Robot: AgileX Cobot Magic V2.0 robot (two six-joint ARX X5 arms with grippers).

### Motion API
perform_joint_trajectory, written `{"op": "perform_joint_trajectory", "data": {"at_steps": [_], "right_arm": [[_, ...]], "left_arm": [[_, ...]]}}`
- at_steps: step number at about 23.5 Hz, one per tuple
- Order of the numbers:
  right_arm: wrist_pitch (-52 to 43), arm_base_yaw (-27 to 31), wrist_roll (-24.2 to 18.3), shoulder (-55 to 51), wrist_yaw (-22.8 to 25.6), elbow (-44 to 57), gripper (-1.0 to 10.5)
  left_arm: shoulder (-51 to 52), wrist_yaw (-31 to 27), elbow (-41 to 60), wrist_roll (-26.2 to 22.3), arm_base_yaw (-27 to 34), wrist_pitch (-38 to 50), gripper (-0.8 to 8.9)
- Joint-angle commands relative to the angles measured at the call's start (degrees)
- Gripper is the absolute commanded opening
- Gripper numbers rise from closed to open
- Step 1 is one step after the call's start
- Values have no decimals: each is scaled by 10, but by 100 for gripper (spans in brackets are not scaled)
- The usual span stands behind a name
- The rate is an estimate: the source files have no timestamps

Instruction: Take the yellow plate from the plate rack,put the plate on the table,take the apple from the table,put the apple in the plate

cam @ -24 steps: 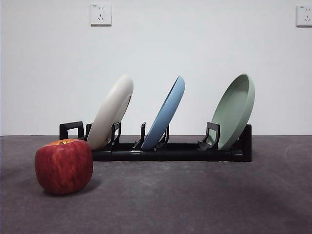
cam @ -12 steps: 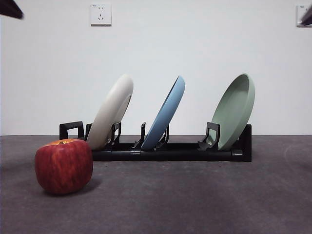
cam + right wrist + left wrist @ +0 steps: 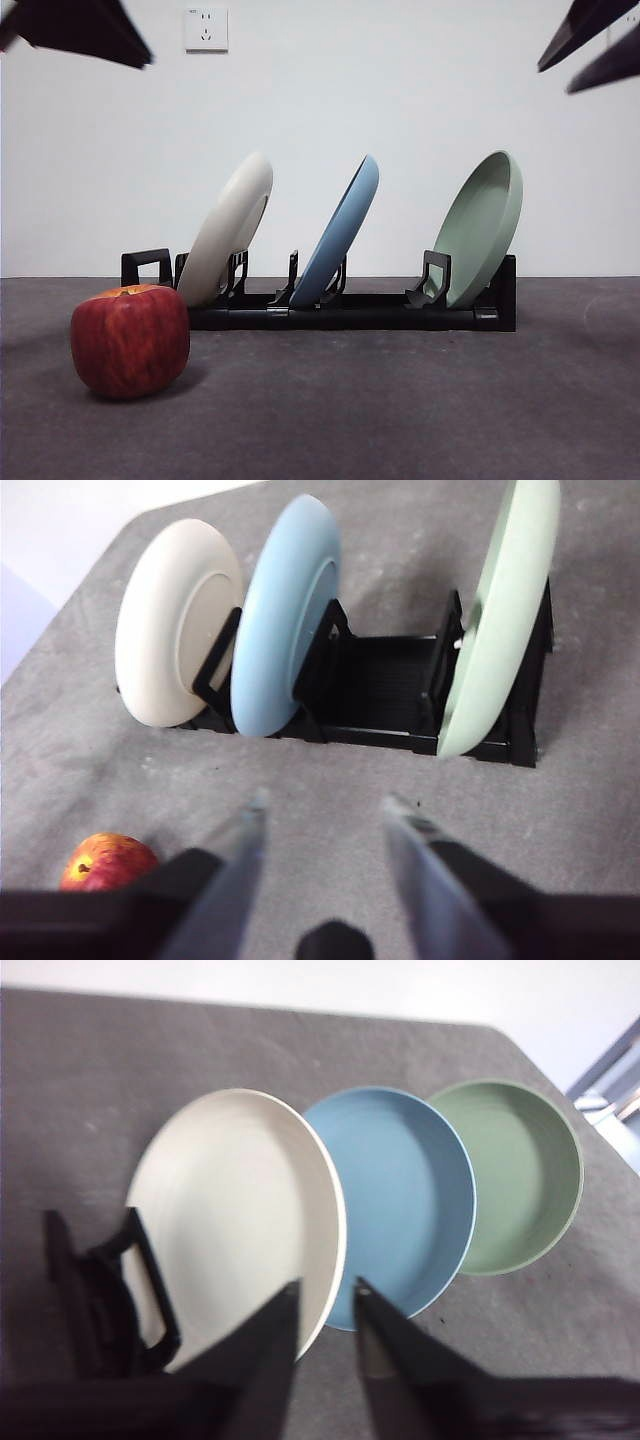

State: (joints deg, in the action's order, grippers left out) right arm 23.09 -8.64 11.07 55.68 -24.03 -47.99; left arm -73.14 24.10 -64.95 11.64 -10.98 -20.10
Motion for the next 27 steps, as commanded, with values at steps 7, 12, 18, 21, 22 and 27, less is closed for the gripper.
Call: {"op": "perform_joint_trajectory", "data": {"at_steps": [7, 12, 18, 21, 22, 27], "right_arm": [[-2, -1, -7, 7, 0, -3, 320], [-2, 0, -7, 7, 0, -3, 320], [-2, 0, -7, 7, 2, -3, 319], [-2, 0, -7, 7, 2, -3, 319], [-3, 0, -7, 7, 2, -3, 318], [-3, 0, -7, 7, 3, -3, 316]], "left_arm": [[-196, -64, -167, 0, -86, -45, 257], [-272, -93, -207, -9, -111, -66, 255], [-283, -99, -207, -14, -116, -65, -23], [-281, -99, -212, -27, -115, -70, -8], [-278, -99, -218, -27, -115, -79, -8], [-247, -91, -294, -29, -119, -169, -8]]}}
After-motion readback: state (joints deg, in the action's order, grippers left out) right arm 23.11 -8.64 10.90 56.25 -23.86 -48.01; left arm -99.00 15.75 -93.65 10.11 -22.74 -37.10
